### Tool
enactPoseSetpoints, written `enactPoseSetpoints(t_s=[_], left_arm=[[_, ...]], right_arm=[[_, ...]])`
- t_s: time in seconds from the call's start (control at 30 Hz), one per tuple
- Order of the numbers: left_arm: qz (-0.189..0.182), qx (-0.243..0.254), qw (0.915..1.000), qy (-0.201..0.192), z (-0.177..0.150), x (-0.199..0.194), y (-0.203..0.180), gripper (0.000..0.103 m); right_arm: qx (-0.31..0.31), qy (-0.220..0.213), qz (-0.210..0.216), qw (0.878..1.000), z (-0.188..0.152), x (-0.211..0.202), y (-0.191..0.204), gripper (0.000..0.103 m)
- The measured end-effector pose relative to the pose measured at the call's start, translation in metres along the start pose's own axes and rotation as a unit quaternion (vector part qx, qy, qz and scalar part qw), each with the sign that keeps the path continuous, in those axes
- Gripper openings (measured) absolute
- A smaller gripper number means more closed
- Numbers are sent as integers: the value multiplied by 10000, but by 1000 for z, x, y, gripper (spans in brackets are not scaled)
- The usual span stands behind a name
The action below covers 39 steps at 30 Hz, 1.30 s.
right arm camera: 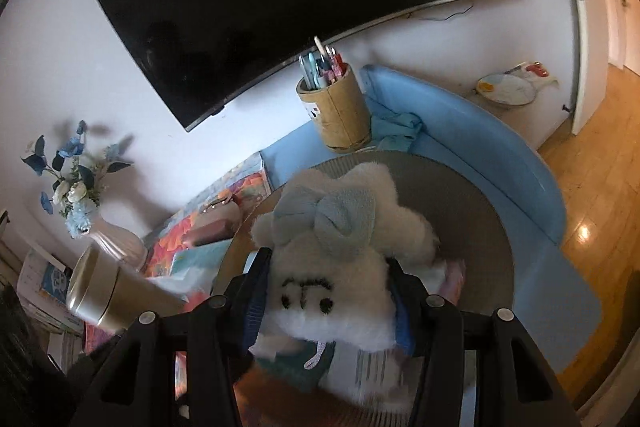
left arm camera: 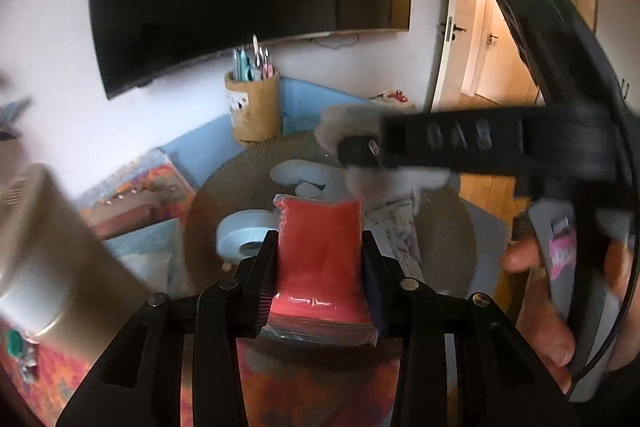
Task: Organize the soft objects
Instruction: 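Release the pink bag and white bunny into the glass bowl and withdraw both grippers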
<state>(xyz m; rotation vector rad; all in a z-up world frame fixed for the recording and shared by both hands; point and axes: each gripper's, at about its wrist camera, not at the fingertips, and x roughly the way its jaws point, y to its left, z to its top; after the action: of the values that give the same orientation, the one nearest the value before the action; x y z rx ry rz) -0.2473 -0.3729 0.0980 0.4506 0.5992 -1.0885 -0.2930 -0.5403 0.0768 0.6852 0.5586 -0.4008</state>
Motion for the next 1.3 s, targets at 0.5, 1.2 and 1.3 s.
enactPoseSetpoints(t_s=[0.5,1.2,1.3], left_arm=[[180,354,9985,-380,-9,2,-18,87],[915,-746,9925,-317,-125,-136,87,88],[1121,-1218,9856,-357,-140,-148,124,88]], right_arm=[[373,287,443,9979,15,13,-27,70],[-919,-242,1129,9890,-135,-73,65,88],[-1462,-138,1337,9801,-147,-70,109,88]])
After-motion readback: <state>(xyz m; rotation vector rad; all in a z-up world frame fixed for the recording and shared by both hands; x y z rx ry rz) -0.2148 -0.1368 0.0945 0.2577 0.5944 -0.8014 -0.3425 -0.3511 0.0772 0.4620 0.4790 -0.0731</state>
